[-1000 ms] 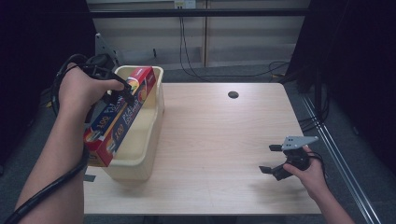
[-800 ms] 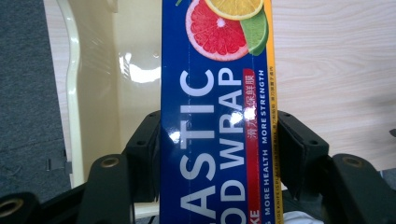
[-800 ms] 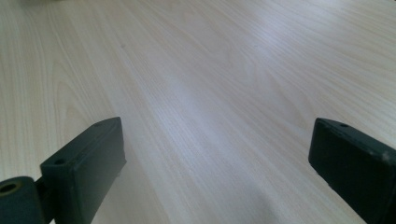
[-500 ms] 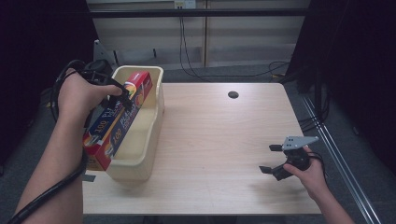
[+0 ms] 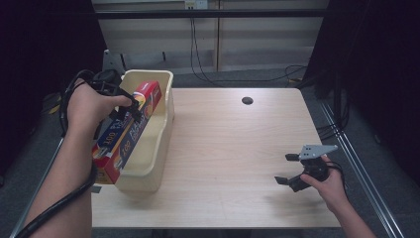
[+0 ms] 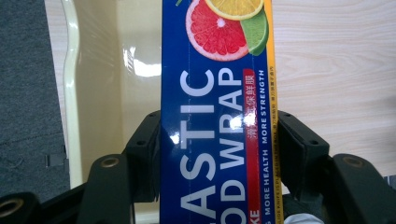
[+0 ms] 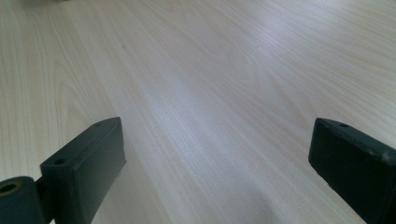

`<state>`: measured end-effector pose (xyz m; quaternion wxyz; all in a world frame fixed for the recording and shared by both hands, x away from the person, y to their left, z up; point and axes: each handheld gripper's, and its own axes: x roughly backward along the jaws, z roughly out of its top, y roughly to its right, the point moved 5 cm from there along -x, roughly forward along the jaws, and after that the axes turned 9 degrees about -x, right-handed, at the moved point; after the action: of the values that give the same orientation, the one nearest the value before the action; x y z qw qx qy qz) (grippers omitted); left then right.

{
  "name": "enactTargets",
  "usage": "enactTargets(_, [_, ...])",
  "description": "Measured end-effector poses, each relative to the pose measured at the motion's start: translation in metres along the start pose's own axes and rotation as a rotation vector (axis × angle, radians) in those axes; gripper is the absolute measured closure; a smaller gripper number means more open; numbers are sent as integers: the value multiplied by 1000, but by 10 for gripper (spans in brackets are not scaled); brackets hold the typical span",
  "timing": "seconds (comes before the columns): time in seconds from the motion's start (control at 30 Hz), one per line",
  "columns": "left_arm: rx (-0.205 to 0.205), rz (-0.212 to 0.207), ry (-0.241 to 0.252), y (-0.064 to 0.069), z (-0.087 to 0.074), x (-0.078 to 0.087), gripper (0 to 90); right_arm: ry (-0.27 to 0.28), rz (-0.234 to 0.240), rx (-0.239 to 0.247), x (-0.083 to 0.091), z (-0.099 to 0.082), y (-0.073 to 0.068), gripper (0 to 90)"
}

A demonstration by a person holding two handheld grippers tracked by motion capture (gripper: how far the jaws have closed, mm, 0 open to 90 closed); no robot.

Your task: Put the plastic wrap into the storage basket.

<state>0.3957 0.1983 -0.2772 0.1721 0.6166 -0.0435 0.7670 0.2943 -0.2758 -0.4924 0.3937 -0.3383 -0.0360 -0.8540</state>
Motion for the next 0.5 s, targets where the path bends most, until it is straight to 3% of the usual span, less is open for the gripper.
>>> enactTargets(0.5, [0, -5, -13, 0, -2, -17, 411, 1, 3, 1, 0, 0, -1, 35])
